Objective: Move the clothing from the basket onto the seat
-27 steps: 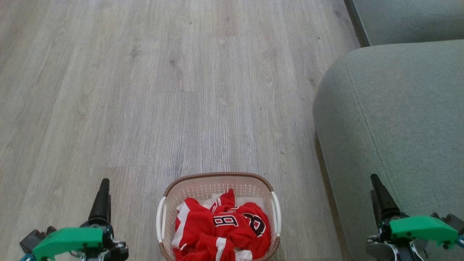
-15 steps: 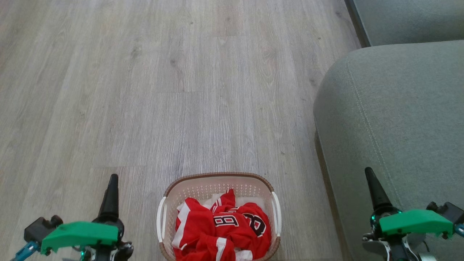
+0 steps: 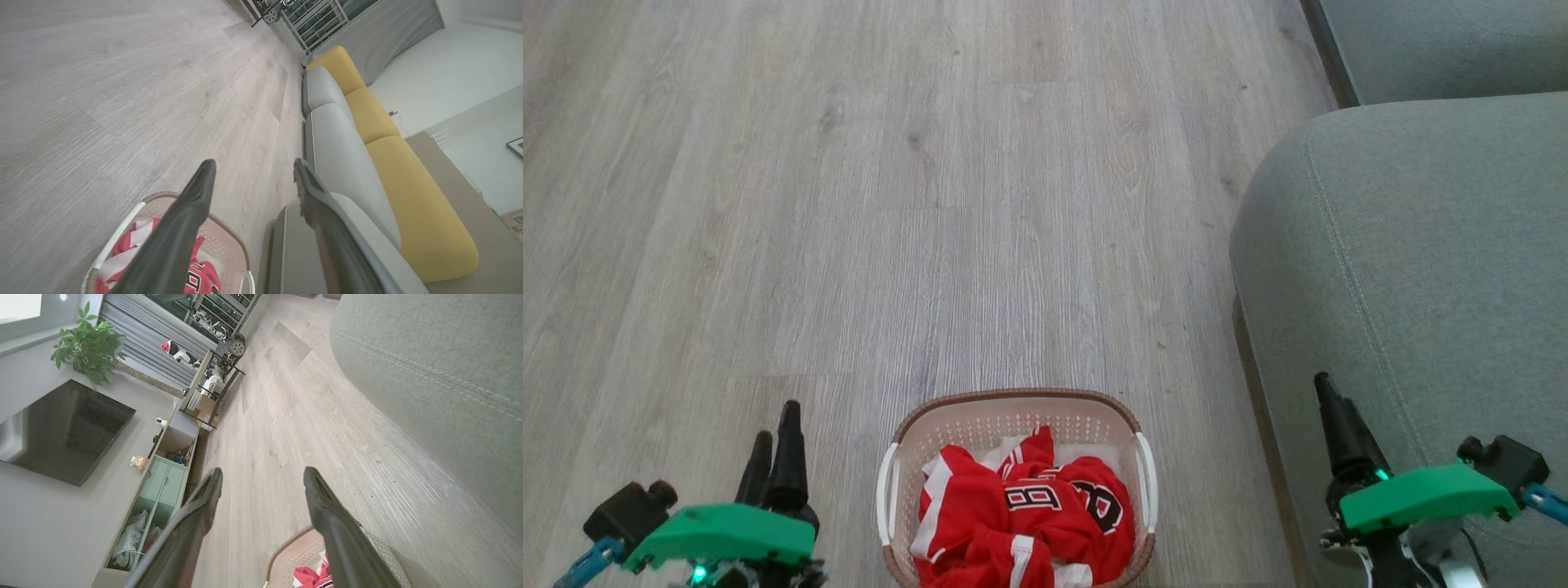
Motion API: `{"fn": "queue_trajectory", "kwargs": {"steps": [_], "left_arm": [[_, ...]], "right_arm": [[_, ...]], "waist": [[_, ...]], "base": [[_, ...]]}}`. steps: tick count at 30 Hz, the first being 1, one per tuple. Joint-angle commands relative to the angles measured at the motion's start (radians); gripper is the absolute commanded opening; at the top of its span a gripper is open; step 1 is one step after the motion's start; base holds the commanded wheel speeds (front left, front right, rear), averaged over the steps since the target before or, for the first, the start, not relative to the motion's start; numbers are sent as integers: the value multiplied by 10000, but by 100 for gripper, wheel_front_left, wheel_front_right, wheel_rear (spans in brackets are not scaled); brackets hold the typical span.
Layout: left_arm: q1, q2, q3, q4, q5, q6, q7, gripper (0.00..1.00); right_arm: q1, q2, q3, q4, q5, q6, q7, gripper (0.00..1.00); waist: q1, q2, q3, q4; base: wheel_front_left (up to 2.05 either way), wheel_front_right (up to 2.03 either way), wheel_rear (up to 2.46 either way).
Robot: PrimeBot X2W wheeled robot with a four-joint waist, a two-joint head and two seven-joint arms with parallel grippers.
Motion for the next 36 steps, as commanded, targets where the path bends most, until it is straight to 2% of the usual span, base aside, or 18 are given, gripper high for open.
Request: {"fn": "queue_trajectory", "kwargs": {"steps": [1,14,36], "left_arm": [[-117,186,80,-465,441,84,-130,100],[33,371,-240,-577,2174,534,-511,100],[207,543,-651,-557,4593,1005,-1125,100]], "right_arm": [[-368,-81,191,-418,-439,-1,-200,100],[-389,-88,524,-416,-2000,-1,-584,100],[-484,-101,1005,-546,-4266,-1,-1203,100]], "waist": [[0,0,2,1],[0,0,1,16],[0,0,31,1]], "base": [[0,0,0],[0,0,0],[0,0,0]]}}
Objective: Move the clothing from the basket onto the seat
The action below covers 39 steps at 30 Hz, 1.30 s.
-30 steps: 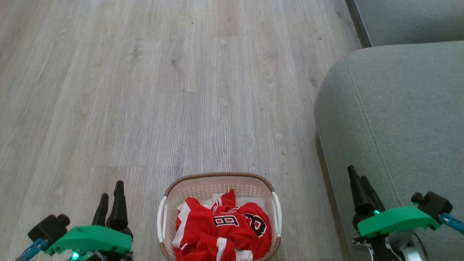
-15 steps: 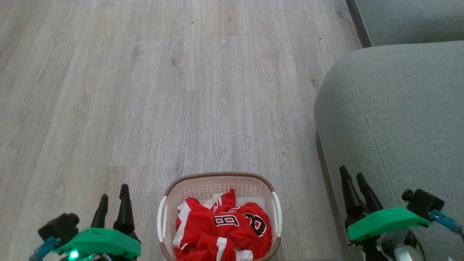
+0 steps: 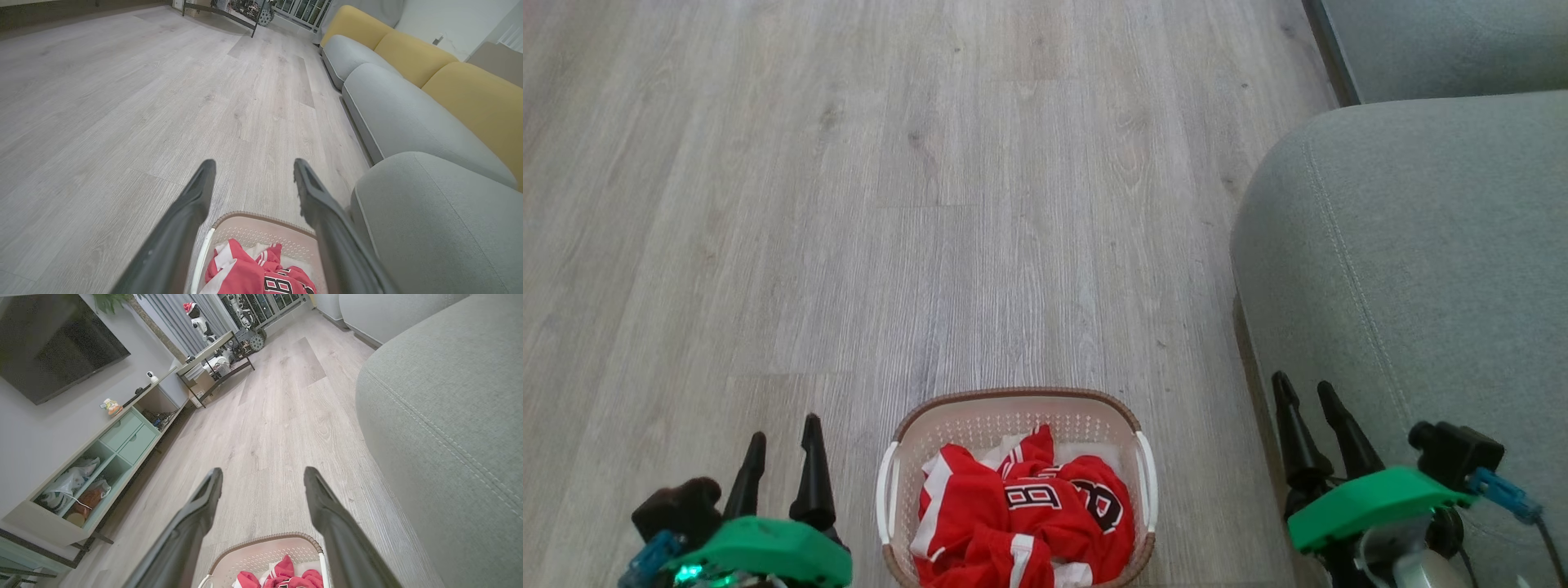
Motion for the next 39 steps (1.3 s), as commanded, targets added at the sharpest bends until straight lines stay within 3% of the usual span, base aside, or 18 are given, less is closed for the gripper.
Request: {"fn": "queue_trajectory", "kwargs": {"steps": [1,18,39], "left_arm": [[-143,163,174,-355,276,121,-136,100],[103,55,221,-554,2047,352,-634,100],[400,-119,500,-315,3668,340,-1144,100]], "right_arm": [[-481,-97,233,-381,-281,-1,-176,100],[-542,-107,579,-395,-2212,-1,-677,100],[-508,-118,959,-612,-4213,-2,-1192,100]], "waist": [[0,0,2,-4],[0,0,34,11],[0,0,-57,26]], "base": [[0,0,0],[0,0,0],[0,0,0]]}}
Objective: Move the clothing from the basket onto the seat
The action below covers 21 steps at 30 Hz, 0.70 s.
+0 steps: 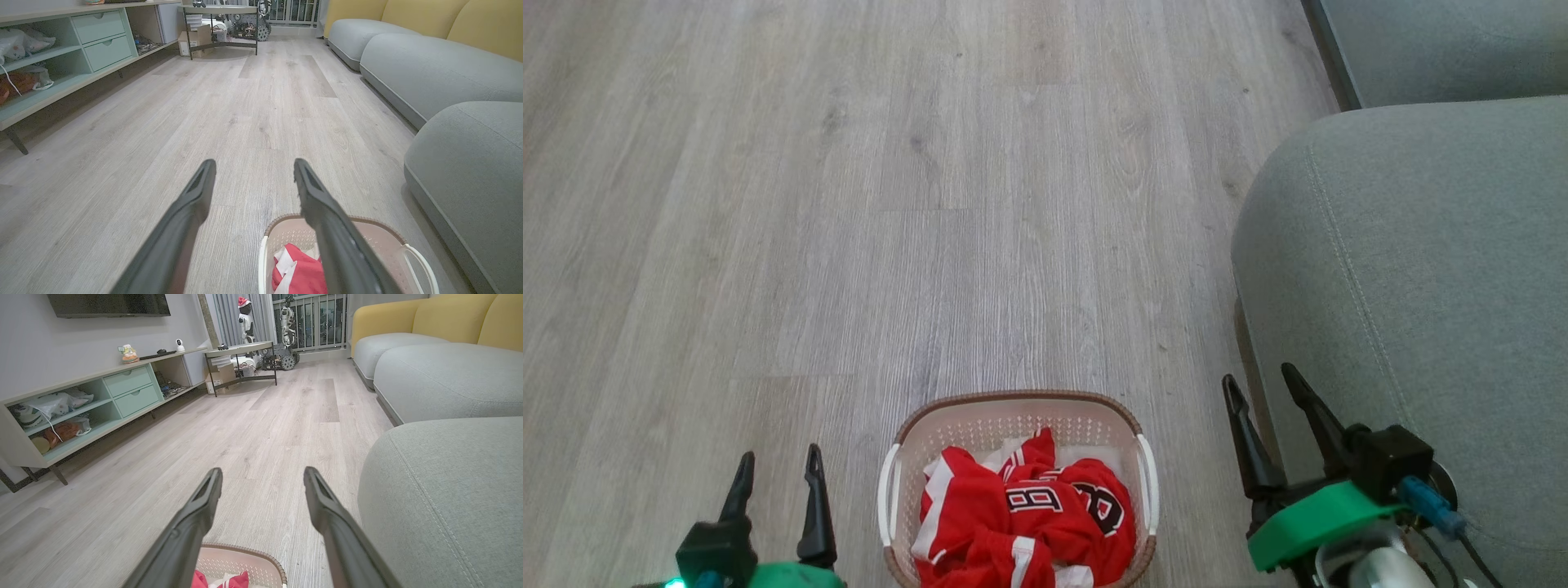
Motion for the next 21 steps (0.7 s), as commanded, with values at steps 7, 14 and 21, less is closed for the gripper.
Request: {"fn": "queue_trajectory", "kwargs": {"steps": [7,14,21], "left_arm": [[-214,-44,455,-190,73,-90,-126,100],[-193,-65,517,-231,75,-151,-126,100],[-191,-77,487,-293,62,-161,-126,100]], "right_arm": [[-438,-106,294,-337,3,-2,-105,100],[-444,-106,299,-313,30,-2,-105,100],[-452,-106,286,-295,33,-2,-105,100]], "waist": [[0,0,-44,9],[0,0,-44,-4],[0,0,-13,-9]], "base": [[0,0,0],[0,0,0],[0,0,0]]}}
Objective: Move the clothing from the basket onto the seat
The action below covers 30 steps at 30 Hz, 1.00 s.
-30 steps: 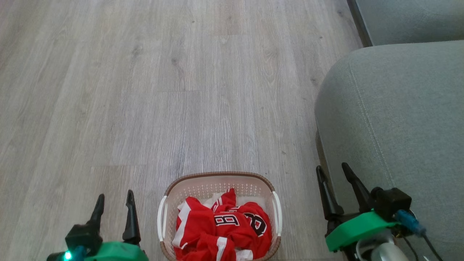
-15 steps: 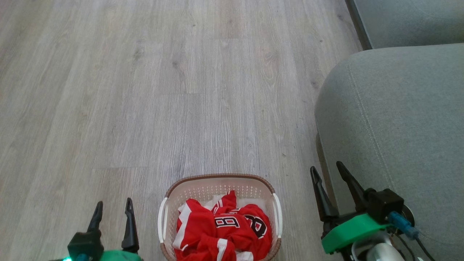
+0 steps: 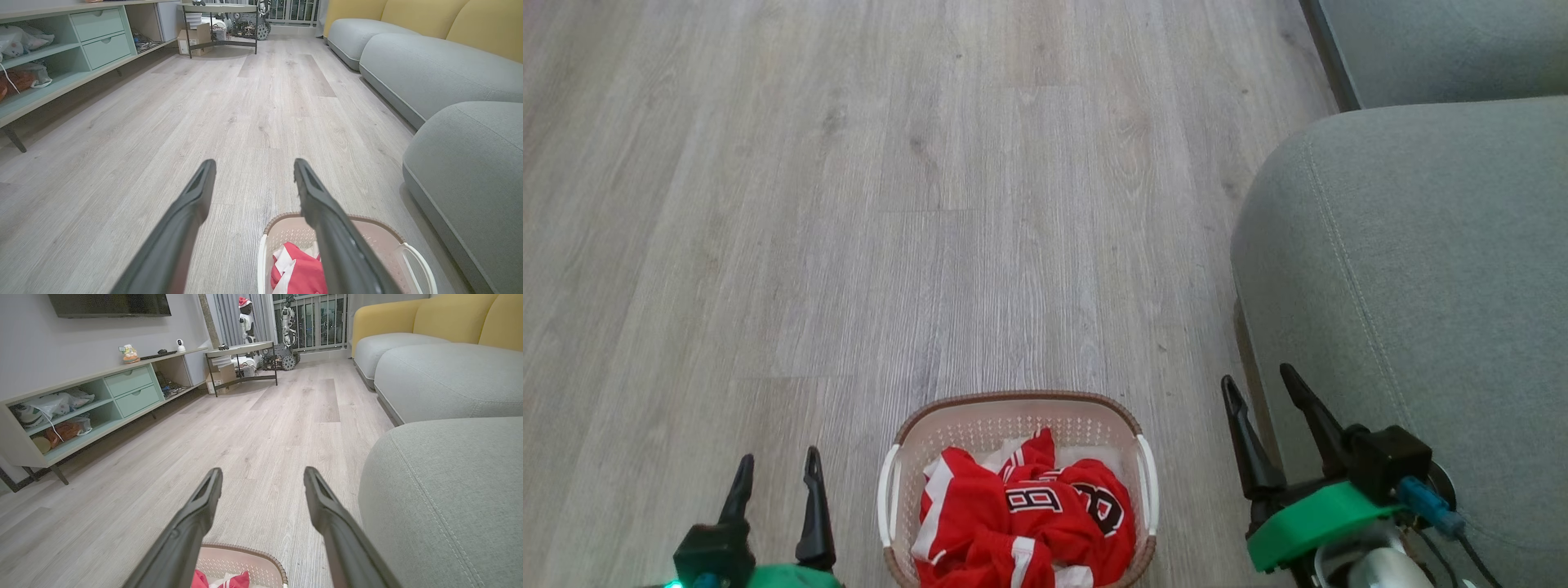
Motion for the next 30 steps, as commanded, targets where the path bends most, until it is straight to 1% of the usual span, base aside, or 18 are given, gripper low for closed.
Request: {"fn": "queue_trajectory", "kwargs": {"steps": [1,9,14,20,24,30], "left_arm": [[-260,-30,365,-321,56,-30,-126,100],[-387,-34,247,-269,18,-156,-126,100],[-784,-36,-81,-260,-70,-231,-126,100],[-1861,-36,-721,82,28,-359,-126,100],[-2805,-36,-1240,825,183,-479,-126,100],[-4196,-37,-2002,2332,558,-838,-126,100]], "right_arm": [[-452,-104,229,-303,26,-2,-105,100],[-464,-104,146,-374,-32,-2,-105,100],[-613,-104,6,-552,-193,-2,-105,100],[-969,-104,-271,-1044,-539,-2,-105,100],[-1395,-104,-488,-1353,-748,-2,-105,100],[-2120,-104,-881,-1764,-931,-2,-105,100]], "waist": [[0,0,15,2],[0,0,214,35],[0,0,809,115],[0,0,2197,206],[0,0,3268,127],[0,0,4682,-231]], "base": [[0,0,0],[0,0,0],[0,0,0],[0,0,0],[0,0,0],[0,0,0]]}}
